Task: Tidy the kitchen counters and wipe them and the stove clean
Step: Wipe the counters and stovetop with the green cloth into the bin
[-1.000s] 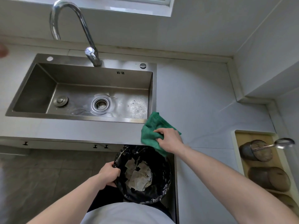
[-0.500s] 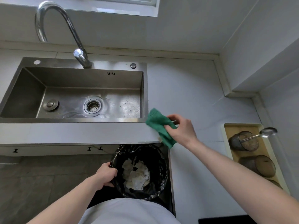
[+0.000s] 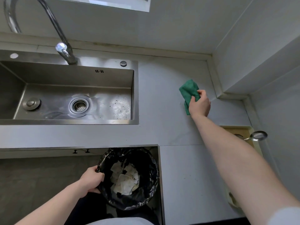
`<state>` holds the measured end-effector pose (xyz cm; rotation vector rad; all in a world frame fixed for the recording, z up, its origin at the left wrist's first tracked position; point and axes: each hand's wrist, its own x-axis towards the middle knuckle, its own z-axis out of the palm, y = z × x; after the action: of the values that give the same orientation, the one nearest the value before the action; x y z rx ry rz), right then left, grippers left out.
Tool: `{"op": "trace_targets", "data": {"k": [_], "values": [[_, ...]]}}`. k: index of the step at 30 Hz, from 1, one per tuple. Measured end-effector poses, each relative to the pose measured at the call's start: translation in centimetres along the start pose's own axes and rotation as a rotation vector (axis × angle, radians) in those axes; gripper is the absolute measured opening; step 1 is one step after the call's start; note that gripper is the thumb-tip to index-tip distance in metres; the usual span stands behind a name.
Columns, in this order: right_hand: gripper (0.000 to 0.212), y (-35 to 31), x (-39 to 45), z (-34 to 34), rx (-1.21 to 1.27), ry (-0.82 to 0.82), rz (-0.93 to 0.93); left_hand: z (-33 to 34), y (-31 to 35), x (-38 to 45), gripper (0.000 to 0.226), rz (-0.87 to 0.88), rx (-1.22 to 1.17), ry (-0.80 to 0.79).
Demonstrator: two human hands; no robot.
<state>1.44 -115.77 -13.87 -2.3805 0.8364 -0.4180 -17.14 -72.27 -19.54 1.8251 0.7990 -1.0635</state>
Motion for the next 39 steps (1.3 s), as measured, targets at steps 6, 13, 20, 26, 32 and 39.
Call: {"op": "trace_targets", "data": {"k": [6,13,20,26,32,39], "values": [[0.023,1.4,3.3,2.4,-0.087,-0.052,0.101,-0.1,-0.1,0.6,0.03,-0.018,-0.014,-0.009],[0.053,1.5,4.1,6.3,-0.215,-0.272,0.187,-0.3,-0.1,1.0,0.032,-0.019,-0.037,-0.024],[0.049,-0.1,1.3,7.3,-0.284,-0.334,0.022,-0.4,-0.2,1.1,0.031,-0.017,-0.038,-0.019],[0.043,-0.8,-6.1,6.2,-0.248,-0.442,-0.166,-0.5,0.3,0.2,0.035,-0.017,-0.007,-0.027],[0.042,-0.9,-9.8,5.4,-0.181,-0.4,-0.254,-0.6,0.5,-0.4,0.034,-0.021,0.005,-0.018],[0.04,-5.4,-2.3,6.0,-0.022,-0.112,-0.152,-0.8,0.3,-0.3,0.034,-0.028,-0.008,-0.008]]}}
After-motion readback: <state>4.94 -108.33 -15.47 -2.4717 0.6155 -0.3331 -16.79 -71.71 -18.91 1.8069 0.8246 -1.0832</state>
